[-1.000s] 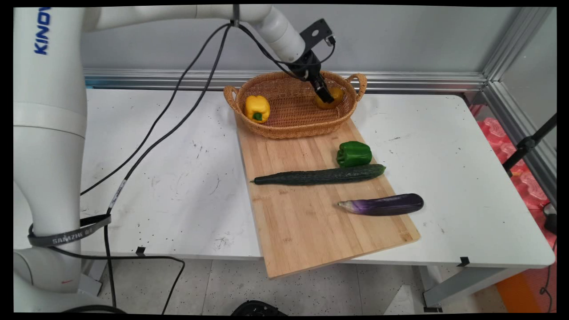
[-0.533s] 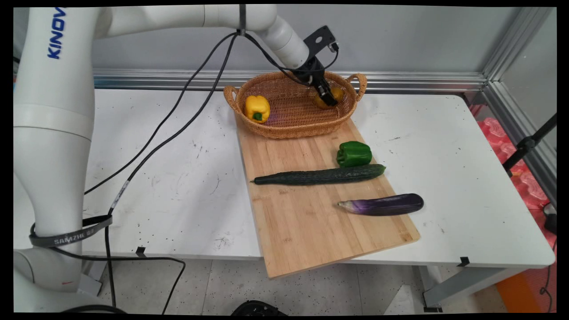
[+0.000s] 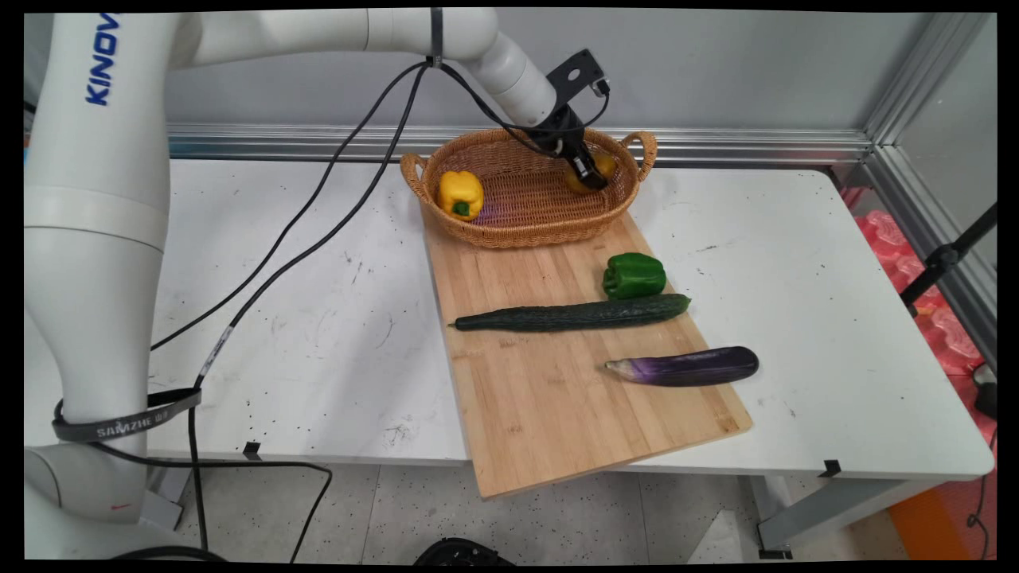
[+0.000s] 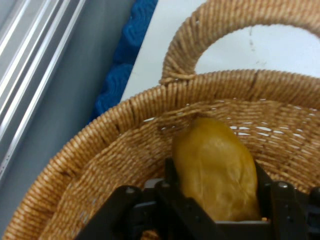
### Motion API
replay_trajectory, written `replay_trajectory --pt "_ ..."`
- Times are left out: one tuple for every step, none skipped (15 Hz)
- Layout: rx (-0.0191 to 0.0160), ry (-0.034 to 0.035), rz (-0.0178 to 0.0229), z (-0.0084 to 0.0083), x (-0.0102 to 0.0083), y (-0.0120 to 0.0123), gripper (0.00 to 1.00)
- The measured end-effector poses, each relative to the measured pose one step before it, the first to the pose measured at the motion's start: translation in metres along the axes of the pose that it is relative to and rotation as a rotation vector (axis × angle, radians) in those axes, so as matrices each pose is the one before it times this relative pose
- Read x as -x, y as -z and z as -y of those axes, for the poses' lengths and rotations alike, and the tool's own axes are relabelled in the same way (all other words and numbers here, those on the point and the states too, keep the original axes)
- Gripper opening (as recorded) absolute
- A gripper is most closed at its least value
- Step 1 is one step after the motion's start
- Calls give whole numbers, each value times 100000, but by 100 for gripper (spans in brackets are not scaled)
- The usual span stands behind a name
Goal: Place the picked object on the cutting board
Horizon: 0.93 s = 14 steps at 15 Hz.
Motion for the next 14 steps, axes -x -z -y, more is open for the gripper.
replay_trajectory --pt "212 9 128 -189 -71 310 0" --pt "225 3 199 -253 -145 428 0" --pt "211 -31 159 -300 -232 553 0" --pt "198 -172 102 -362 -375 655 0" --pt "157 -207 167 -408 -427 749 0" --pt "157 -189 114 -387 -449 672 0" --pt "275 -168 160 -535 -649 845 0" --pt "283 0 151 -582 -683 884 0" --pt "274 103 130 -614 -721 905 0" --pt "215 136 123 -554 -626 818 0" --pt "336 190 60 -603 -664 808 0" --pt "677 325 -39 -849 -875 993 0" --pt "739 330 -83 -713 -632 752 0" --pt "976 529 -180 -839 -664 870 0"
